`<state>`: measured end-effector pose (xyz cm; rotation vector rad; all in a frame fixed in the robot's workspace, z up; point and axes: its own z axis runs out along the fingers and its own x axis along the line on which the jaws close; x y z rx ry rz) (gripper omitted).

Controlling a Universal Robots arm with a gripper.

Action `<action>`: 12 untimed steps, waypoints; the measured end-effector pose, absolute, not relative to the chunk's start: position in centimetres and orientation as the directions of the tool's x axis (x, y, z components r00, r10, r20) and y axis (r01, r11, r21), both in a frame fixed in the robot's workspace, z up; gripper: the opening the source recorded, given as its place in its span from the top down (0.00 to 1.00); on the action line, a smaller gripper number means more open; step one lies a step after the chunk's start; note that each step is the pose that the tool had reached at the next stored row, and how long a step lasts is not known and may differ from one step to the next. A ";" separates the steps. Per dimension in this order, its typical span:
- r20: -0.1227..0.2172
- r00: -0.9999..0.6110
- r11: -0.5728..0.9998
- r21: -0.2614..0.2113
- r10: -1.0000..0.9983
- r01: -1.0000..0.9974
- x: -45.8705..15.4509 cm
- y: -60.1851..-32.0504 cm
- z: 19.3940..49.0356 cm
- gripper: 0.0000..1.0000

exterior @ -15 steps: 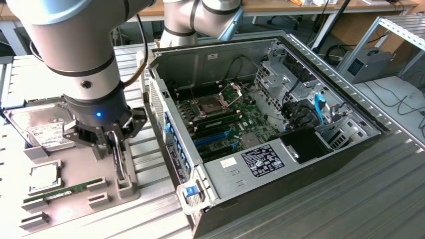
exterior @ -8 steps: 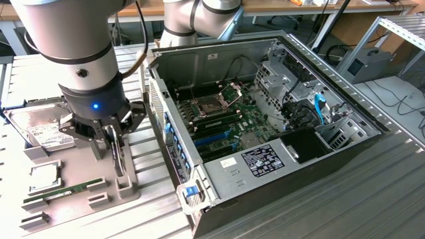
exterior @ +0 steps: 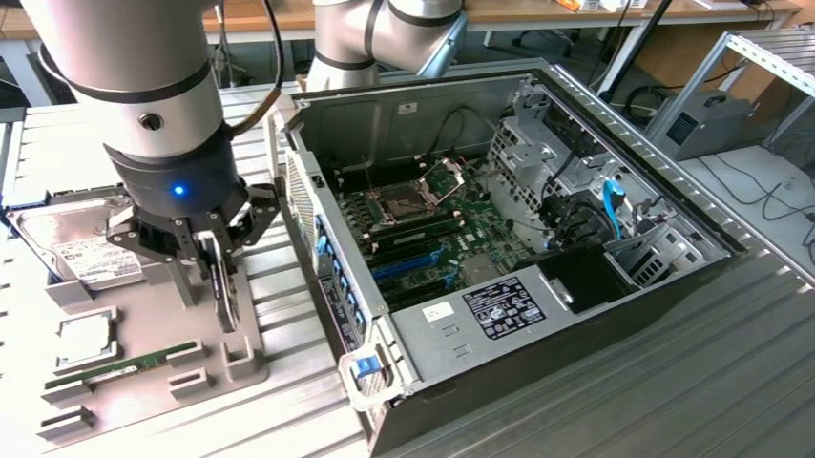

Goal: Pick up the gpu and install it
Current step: 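Pick up the gpu and move the gpu toward the slot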

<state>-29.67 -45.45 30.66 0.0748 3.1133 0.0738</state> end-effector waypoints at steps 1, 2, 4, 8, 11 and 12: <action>-0.025 -0.998 0.998 0.048 0.049 0.047 -29.7 -45.4 31.1 0.73; -0.025 -0.998 0.998 0.048 0.049 0.047 -29.7 -45.4 31.4 0.73; -0.025 -0.999 0.998 0.048 0.049 0.047 -29.7 -45.4 32.0 0.73; -0.025 -0.998 0.998 0.048 0.049 0.047 -29.6 -45.4 32.8 0.73; -0.025 -0.998 0.998 0.048 0.049 0.047 -29.6 -45.4 33.4 0.73; -0.025 -0.998 0.998 0.048 0.049 0.047 -29.6 -45.4 33.7 0.73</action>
